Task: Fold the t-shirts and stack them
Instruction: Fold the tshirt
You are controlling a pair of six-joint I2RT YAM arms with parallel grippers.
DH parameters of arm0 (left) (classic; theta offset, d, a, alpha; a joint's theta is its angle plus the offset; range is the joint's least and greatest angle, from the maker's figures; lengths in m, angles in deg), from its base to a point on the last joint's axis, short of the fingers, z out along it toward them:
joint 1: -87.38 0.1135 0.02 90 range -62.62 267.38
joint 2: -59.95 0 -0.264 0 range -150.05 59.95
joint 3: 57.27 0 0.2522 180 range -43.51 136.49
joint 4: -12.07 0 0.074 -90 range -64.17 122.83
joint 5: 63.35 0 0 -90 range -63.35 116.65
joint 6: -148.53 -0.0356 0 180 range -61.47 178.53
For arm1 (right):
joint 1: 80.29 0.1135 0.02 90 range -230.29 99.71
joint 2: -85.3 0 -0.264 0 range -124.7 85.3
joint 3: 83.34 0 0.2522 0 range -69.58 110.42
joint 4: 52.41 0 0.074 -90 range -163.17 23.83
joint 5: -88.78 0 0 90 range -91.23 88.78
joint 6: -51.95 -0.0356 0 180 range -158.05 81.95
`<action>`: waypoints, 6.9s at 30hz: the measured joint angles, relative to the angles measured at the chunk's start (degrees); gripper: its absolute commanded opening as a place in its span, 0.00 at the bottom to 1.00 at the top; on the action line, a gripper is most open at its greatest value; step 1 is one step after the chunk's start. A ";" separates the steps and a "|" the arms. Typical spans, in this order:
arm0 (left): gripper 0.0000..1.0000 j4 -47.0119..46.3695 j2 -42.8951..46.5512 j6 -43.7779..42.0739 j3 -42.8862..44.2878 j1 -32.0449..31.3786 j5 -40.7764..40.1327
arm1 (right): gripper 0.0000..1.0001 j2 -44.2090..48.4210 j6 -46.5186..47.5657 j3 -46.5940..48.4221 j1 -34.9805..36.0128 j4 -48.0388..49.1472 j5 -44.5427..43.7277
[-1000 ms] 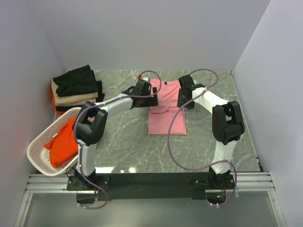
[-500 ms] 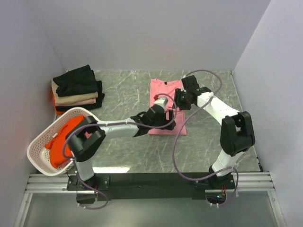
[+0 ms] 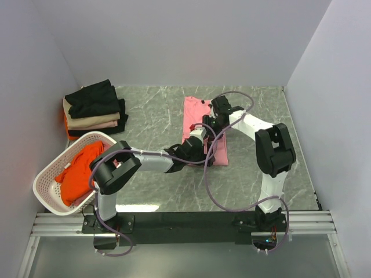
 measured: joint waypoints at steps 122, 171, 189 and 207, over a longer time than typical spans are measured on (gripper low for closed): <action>0.00 10.71 21.73 11.82 -23.41 -4.83 -10.60 | 0.00 37.27 -15.19 -41.99 12.57 0.42 -18.05; 0.00 38.58 61.46 12.87 -16.50 -12.17 14.75 | 0.00 61.53 -21.68 -17.33 37.68 -41.42 -9.92; 0.00 32.61 49.46 16.70 -15.52 -11.74 -4.50 | 0.00 54.58 -14.88 -18.67 24.81 -36.63 -20.63; 0.00 21.22 37.16 10.91 -14.38 2.78 -0.74 | 0.00 40.68 -4.98 -17.62 13.81 -25.09 -25.07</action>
